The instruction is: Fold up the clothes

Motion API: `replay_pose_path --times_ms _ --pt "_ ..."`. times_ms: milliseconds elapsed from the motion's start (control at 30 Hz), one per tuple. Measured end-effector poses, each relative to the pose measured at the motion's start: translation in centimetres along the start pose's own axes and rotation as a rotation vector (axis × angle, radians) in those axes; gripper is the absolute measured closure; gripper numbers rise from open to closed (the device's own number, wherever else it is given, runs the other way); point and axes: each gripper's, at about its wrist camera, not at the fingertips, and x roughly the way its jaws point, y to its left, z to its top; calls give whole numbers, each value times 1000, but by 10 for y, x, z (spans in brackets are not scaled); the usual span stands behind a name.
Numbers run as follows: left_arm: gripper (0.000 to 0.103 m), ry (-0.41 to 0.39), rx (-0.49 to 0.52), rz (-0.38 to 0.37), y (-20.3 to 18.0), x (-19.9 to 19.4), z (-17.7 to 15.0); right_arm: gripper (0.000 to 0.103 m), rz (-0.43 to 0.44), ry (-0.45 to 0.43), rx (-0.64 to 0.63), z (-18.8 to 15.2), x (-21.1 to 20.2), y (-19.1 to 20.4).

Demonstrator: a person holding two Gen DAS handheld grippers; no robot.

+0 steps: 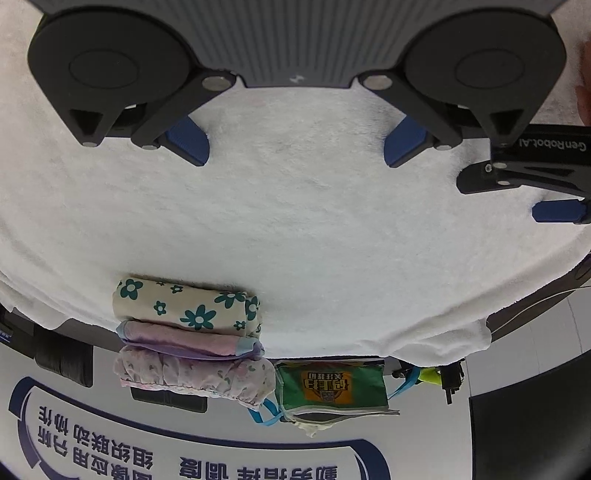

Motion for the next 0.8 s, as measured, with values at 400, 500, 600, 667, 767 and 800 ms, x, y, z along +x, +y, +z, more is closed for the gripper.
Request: replay_pose_path --times_ms 400,500,600,667,767,800 --pt "0 5 -6 -9 1 1 0 1 5 2 0 0 0 0" --pt "0 5 -8 -10 2 2 0 1 4 2 1 0 0 0" --pt "0 5 -8 -10 1 1 0 1 1 2 5 0 0 -1" --pt "0 5 -8 -9 2 1 0 1 -3 2 9 0 1 -2" --pt "0 5 -11 -9 2 1 0 1 -1 2 8 2 1 -2" --pt "0 4 -12 -10 2 1 0 1 0 3 10 2 2 -3"
